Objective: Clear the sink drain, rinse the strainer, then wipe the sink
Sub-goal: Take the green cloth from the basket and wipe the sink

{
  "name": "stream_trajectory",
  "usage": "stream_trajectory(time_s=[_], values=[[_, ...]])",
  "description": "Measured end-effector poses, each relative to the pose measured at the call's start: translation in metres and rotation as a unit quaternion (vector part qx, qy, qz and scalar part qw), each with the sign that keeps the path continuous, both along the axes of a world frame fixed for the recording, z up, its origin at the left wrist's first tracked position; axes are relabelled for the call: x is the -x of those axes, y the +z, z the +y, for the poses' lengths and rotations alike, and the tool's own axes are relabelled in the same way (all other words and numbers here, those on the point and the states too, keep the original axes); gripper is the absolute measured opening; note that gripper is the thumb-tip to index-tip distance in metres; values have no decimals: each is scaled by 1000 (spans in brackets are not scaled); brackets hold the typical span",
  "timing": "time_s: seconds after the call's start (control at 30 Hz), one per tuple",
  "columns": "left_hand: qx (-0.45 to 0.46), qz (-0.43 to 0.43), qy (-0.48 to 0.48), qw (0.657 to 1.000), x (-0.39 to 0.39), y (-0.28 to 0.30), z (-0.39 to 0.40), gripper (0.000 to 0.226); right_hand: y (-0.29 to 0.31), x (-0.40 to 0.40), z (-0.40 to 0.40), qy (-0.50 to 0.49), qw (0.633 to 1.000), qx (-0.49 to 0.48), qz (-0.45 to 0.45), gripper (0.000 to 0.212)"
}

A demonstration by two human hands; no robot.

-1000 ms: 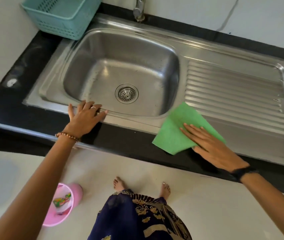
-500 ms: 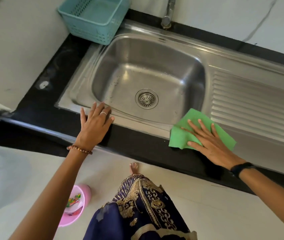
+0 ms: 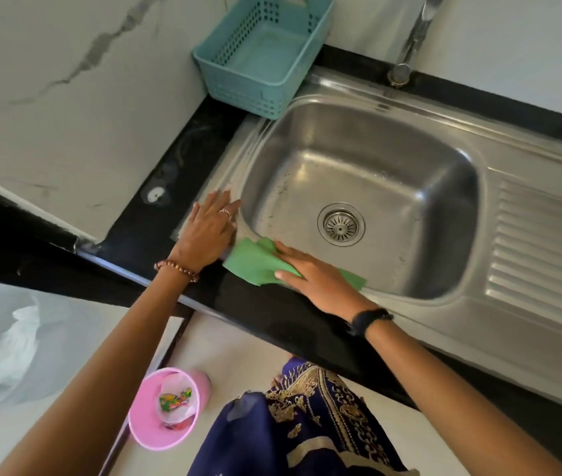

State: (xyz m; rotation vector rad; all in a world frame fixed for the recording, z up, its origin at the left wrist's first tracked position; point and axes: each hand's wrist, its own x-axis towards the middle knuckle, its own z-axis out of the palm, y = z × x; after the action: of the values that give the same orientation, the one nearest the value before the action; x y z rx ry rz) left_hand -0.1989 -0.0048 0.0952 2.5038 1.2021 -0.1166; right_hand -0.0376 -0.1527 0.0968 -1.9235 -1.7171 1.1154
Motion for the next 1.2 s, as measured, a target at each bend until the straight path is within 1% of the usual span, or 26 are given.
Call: stream_trajectory(time_s=[0.1,0.23,0.27,0.33,0.43,0.57,0.63,0.73,0.77,0.83,0.93,1.0,1.07,1.1,1.17,1.2], values=[[-23,26,-31,999,5,-2,6,50,1,-38,-36,-45,996,57,56,51],[-42,32,-50,997,11,-3,4,50,9,-69,-62,-82,979,134,132,50],[-44,26,-48,998,10,-2,4,49,9,-69,-58,-84,976,142,141,51],[-43,-14,-21,999,6,2,6,46,8,-60,-41,-79,976,146,141,50],[-36,-38,16,998,4,5,10,40,6,-32,-4,-69,983,120,123,46],[-14,-48,13,999,-1,10,30,40,0,17,57,-75,992,46,89,41],[-9,-58,-1,998,-2,12,39,40,-1,38,88,-125,989,13,79,38],[-10,-58,-30,998,-7,13,52,40,2,62,122,-240,967,-25,84,30],[0,-66,-32,997,-9,12,56,40,2,67,127,-262,961,-31,76,29],[8,-93,-28,995,-15,12,65,40,3,71,126,-271,960,-27,66,30],[-52,-158,-43,985,-30,18,76,37,2,68,108,-216,976,-11,21,31],[-116,-215,-64,968,-44,24,82,33,1,70,96,-187,982,-10,-20,34],[-193,-262,-95,941,-61,29,91,30,0,74,92,-205,978,-20,-28,35],[-224,-272,-115,929,-71,31,97,30,-2,76,93,-226,973,-28,-25,35],[-262,-256,-154,918,-92,34,111,33,-5,78,100,-273,961,-44,-7,33],[-267,-235,-169,919,-103,37,119,35,-7,79,106,-296,954,-53,6,32]])
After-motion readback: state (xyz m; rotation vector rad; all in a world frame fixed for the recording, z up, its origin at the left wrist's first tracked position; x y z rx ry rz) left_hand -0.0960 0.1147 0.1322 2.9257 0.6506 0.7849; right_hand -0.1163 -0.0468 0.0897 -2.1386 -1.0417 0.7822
